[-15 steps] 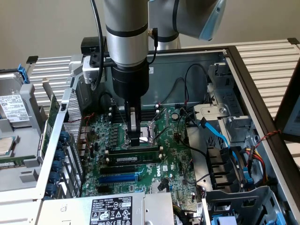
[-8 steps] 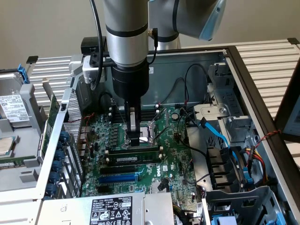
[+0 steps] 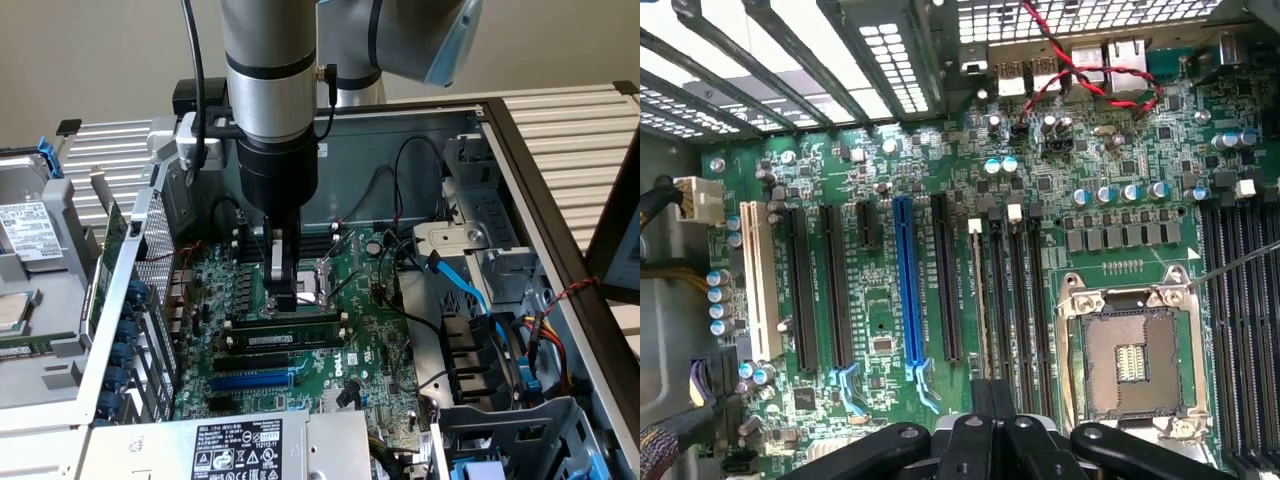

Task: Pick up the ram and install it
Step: 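Press down the ram until it locks into place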

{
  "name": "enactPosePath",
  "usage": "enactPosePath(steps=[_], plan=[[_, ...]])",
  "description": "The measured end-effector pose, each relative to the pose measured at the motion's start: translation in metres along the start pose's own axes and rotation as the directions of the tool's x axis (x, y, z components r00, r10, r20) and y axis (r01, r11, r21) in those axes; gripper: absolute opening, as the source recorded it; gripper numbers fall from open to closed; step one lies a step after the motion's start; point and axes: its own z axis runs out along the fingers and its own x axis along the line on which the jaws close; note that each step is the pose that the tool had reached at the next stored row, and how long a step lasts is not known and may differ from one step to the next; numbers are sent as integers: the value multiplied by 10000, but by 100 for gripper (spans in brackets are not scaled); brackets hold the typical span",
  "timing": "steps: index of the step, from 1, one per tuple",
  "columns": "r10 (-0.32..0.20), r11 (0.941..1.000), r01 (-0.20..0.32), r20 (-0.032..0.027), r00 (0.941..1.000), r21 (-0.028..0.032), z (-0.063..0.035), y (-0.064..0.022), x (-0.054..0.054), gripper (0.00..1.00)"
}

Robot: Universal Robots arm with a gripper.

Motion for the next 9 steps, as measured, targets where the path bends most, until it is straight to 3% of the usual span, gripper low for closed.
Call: enactPosePath(steps=[4,9], plan=[[662,9978,-662,2,9978,-30,0,0,0,11],[1489,9888,-1489,2,9888,-69,1,0,0,11]])
